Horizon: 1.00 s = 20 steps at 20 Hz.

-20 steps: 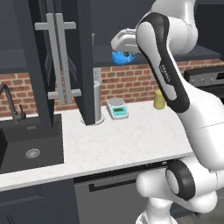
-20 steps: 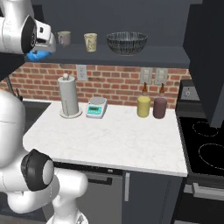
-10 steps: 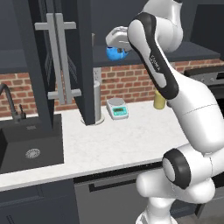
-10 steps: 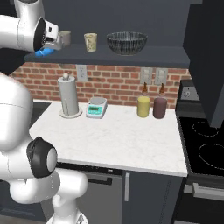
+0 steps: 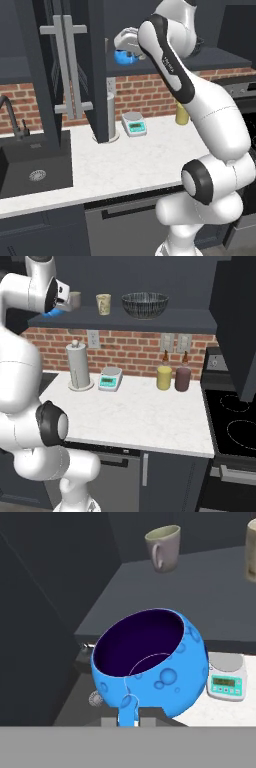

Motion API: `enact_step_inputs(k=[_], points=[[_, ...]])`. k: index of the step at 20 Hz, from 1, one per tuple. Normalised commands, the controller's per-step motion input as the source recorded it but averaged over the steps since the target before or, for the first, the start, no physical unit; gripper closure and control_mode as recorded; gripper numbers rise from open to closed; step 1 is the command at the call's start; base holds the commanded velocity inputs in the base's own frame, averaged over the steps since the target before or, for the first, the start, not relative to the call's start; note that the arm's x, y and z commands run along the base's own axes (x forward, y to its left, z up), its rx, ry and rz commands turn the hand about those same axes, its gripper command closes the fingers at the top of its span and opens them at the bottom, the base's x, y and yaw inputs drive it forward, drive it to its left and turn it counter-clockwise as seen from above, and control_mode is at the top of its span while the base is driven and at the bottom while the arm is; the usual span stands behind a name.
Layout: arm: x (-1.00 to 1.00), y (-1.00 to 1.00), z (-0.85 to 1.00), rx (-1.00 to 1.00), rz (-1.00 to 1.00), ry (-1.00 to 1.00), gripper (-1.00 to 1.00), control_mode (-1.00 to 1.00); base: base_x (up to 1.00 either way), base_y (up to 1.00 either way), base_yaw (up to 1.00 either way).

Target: Gather all objects into one cabinet and sort the glasses and bowls to opposite sides.

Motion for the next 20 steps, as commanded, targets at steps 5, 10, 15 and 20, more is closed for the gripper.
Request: enact_step_inputs(k=[5,10,15,20], points=[[0.38,0.14,-0.02,0.02,0.00,0.03,1.00,-1.00,0.00,0.00,0.00],[0.36,0.21,-0.01,0.00,0.00,0.05,1.00,-1.00,0.00,0.00,0.00],[0.38,0.17,0.00,0.00,0.00,0.05,1.00,-1.00,0.00,0.00,0.00],[0.29,0.14,-0.05,0.00,0.00,0.06,1.00,-1.00,0.00,0.00,0.00]])
